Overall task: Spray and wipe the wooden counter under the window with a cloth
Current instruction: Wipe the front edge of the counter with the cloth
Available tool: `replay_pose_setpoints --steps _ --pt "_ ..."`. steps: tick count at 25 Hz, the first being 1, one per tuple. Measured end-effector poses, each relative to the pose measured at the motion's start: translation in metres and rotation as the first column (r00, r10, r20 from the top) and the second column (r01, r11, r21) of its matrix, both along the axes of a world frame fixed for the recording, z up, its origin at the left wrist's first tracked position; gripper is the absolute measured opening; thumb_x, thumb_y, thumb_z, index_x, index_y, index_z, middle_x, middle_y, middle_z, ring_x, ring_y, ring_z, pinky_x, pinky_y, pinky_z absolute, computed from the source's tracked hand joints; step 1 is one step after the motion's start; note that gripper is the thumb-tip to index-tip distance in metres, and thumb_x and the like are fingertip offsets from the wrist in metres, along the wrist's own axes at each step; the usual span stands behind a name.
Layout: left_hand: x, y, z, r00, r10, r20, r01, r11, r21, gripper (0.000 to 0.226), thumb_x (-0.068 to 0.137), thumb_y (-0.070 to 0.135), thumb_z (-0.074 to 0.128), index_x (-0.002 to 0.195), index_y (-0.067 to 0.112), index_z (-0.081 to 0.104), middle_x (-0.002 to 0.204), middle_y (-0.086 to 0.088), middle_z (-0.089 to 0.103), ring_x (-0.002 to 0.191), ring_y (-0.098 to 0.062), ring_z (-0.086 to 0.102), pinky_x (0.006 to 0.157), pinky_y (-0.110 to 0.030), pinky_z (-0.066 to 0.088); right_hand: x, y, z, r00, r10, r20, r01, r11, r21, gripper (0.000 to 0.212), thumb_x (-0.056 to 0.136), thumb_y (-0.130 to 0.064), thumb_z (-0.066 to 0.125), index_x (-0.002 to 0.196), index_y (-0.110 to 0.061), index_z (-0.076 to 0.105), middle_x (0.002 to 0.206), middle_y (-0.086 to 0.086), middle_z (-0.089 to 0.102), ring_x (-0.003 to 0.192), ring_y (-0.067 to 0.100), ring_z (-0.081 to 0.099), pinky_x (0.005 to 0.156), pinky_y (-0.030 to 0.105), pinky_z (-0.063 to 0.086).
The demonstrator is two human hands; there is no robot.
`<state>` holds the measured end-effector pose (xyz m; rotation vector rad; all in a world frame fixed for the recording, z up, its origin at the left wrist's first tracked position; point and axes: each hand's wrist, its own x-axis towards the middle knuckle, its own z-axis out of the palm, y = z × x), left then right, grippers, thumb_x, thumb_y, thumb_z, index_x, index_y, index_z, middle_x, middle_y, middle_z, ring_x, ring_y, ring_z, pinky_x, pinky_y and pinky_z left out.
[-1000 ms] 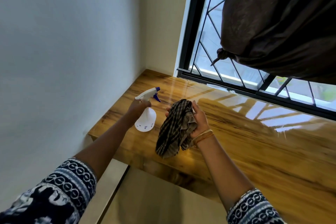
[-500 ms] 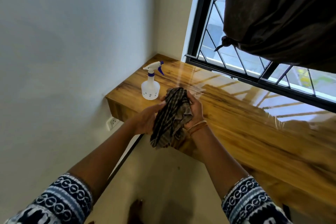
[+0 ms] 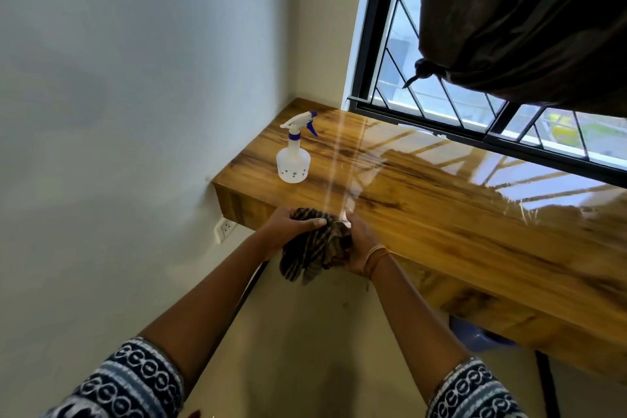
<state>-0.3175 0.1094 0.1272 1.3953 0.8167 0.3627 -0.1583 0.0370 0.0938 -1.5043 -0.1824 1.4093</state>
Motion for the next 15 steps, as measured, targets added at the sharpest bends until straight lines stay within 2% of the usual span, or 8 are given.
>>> replay_pose_setpoints --steps 2,4,6,7,9,11,13,15 --pt "-0.011 0.007 -0.009 0.999 -0.044 0.019 0.045 0.999 -0.018 0.033 0.079 0.021 0.078 0.104 0.003 0.069 0.107 -0.019 0.07 0.104 -0.028 0.067 0.097 -0.047 0.051 -0.015 0.007 -0.01 0.991 -0.047 0.123 0.042 0.998 0.047 0.056 0.09 -0.057 0.047 0.109 -0.006 0.063 0.114 0.023 0.065 0.103 0.037 0.063 0.091 0.051 0.051" --pt "-0.023 0.018 -0.017 0.993 -0.116 0.025 0.117 0.99 -0.08 0.042 0.077 0.019 0.079 0.113 0.002 0.065 0.112 -0.019 0.068 0.107 -0.029 0.066 0.097 -0.049 0.05 -0.027 0.01 -0.014 0.982 -0.064 0.176 0.039 0.99 0.138 0.055 0.087 -0.05 0.052 0.112 -0.002 0.062 0.114 0.024 0.065 0.102 0.039 0.063 0.089 0.049 0.05" --pt "-0.033 0.027 -0.019 0.985 -0.163 0.063 0.171 0.974 -0.151 0.045 0.079 0.011 0.075 0.12 0.001 0.06 0.117 -0.02 0.066 0.109 -0.031 0.065 0.097 -0.048 0.05 -0.035 0.011 -0.016 0.99 -0.097 0.101 0.068 0.963 0.261 0.051 0.091 -0.043 0.054 0.116 0.001 0.062 0.11 0.022 0.066 0.103 0.039 0.062 0.091 0.048 0.048" --pt "-0.037 0.03 -0.019 0.982 -0.164 0.091 0.178 0.966 -0.187 0.045 0.08 0.007 0.073 0.122 0.001 0.058 0.119 -0.021 0.064 0.111 -0.031 0.064 0.097 -0.048 0.05 -0.037 0.013 -0.021 0.994 -0.102 0.032 0.087 0.946 0.312 0.056 0.091 -0.044 0.056 0.121 0.003 0.06 0.115 0.023 0.065 0.108 0.04 0.061 0.098 0.051 0.045" --pt "-0.043 0.036 -0.021 0.984 -0.11 0.14 0.142 0.959 -0.245 0.047 0.081 0.0 0.07 0.126 0.002 0.054 0.122 -0.018 0.063 0.113 -0.03 0.063 0.098 -0.047 0.05 -0.047 0.012 -0.027 0.989 -0.065 -0.135 0.111 0.924 0.366 0.062 0.091 -0.051 0.054 0.13 -0.003 0.057 0.126 0.024 0.061 0.118 0.04 0.058 0.105 0.056 0.041" --pt "-0.046 0.04 -0.023 0.989 -0.023 0.147 0.063 0.959 -0.277 0.051 0.082 -0.005 0.067 0.129 0.002 0.051 0.125 -0.018 0.061 0.115 -0.03 0.061 0.098 -0.045 0.05 -0.063 0.009 -0.029 0.985 -0.034 -0.169 0.099 0.915 0.392 0.055 0.094 -0.051 0.049 0.13 -0.011 0.059 0.125 0.021 0.063 0.117 0.038 0.06 0.102 0.055 0.045" --pt "-0.046 0.04 -0.027 0.996 0.027 0.084 -0.004 0.967 -0.255 0.051 0.084 -0.006 0.064 0.131 -0.002 0.048 0.126 -0.021 0.059 0.116 -0.032 0.059 0.099 -0.044 0.05 -0.077 0.009 -0.037 0.996 -0.043 -0.076 0.069 0.919 0.388 0.051 0.09 -0.046 0.058 0.127 -0.012 0.06 0.121 0.02 0.065 0.112 0.037 0.063 0.097 0.053 0.049" --pt "-0.044 0.039 -0.034 1.0 0.008 -0.018 -0.012 0.969 -0.245 0.047 0.087 -0.004 0.061 0.132 -0.004 0.046 0.124 -0.022 0.059 0.115 -0.033 0.06 0.099 -0.044 0.05 -0.083 0.011 -0.047 0.991 -0.096 0.097 0.059 0.942 0.33 0.05 0.082 -0.044 0.069 0.12 -0.012 0.062 0.115 0.019 0.068 0.104 0.034 0.067 0.092 0.05 0.054"
